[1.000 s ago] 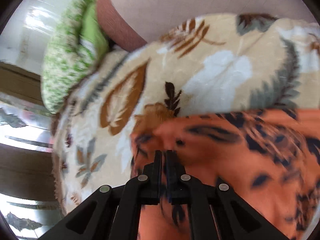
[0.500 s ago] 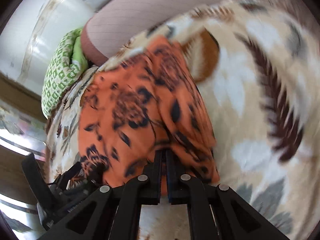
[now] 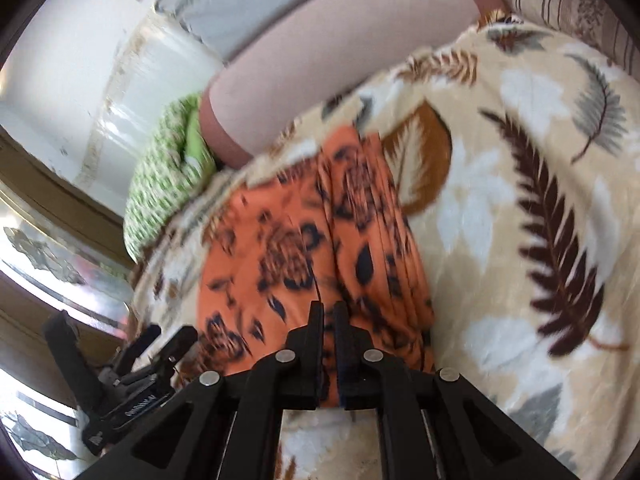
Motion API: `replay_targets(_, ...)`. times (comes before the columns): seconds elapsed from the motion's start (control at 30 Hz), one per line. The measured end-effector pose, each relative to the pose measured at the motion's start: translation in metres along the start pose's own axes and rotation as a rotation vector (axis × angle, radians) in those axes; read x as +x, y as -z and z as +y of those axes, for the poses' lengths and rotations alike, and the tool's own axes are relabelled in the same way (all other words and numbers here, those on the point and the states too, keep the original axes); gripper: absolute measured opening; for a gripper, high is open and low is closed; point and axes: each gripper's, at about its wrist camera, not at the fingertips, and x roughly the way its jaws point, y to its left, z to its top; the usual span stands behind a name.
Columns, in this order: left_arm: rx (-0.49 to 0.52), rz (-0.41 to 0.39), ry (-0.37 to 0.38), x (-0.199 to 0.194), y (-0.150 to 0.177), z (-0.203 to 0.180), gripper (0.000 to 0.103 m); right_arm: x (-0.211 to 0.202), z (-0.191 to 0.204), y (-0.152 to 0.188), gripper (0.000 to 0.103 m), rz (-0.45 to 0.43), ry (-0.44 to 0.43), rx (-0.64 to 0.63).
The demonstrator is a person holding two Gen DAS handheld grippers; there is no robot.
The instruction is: Fold small clothes
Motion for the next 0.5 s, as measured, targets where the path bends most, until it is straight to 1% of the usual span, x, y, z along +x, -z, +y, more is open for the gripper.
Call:
replay_targets(0.13,-0.086,0.069,0.006,0.016,-0.002,0.024,0.103,-0.001,-0.005,-0.011,0.008,-0.026,-0.016,0.031)
replay_targets(0.27,-0.126,0.085,0.026,0.023,-0.003,0.034,0.103,0.007,0.0,-0.014,0.008,-0.018,-0.014,0.019)
replay_targets(0.37,-0.118,0.108,0.055,0.028,-0.001,0.03,0.103,0.02,0.009,-0.015,0.008,0.003,-0.013,-0.002)
replay_targets(0.47,-0.089,0.125,0.046,0.036,0.002,0.022,0.103,0.036,0.012,-0.014,0.008,0.031,-0.006,-0.005)
replay_targets(0.5,-0.081,0.13,0.045,0.039,0.003,0.02,0.103,0.046,0.012,-0.014,0.008,0.054,0.008,-0.003)
